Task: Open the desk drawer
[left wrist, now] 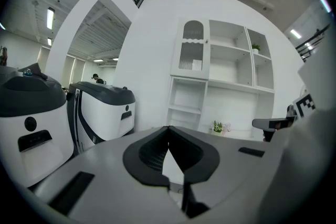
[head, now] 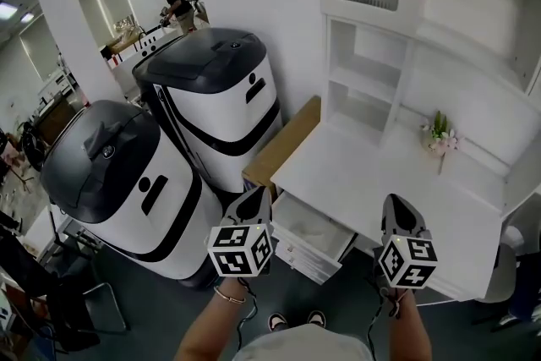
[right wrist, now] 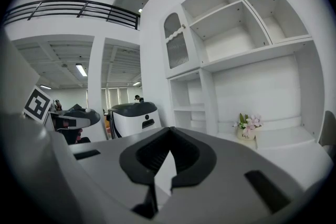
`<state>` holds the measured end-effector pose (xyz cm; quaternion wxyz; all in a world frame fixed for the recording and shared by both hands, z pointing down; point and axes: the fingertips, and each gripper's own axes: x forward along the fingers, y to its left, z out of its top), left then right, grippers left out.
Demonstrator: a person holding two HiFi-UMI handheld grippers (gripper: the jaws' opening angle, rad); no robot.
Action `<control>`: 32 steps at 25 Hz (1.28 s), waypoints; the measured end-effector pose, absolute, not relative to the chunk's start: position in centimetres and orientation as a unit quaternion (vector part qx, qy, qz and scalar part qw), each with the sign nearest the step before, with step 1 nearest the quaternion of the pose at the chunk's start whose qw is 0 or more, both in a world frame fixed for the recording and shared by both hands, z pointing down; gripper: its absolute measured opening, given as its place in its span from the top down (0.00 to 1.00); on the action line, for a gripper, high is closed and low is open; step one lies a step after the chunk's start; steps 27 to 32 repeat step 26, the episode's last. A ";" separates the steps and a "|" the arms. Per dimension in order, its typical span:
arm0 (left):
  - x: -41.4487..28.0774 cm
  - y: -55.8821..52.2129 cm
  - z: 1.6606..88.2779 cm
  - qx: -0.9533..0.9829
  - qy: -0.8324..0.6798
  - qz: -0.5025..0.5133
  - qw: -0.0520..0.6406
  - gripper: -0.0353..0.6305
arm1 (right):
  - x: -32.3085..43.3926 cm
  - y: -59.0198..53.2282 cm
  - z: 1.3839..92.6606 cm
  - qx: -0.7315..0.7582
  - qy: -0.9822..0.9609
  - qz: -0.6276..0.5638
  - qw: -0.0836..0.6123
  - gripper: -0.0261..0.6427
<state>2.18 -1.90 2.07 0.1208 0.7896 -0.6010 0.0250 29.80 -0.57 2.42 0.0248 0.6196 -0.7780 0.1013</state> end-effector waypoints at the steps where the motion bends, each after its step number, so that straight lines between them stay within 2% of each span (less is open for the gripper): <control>1: 2.2 -1.9 2.3 0.790 -0.600 0.027 0.123 0.92 | 29.8 -0.5 2.5 0.621 -0.777 0.098 0.031 0.95; 32: 1.9 -1.7 3.1 0.795 -0.591 0.033 0.131 0.92 | 29.7 -0.3 2.2 0.634 -0.764 0.117 0.021 0.95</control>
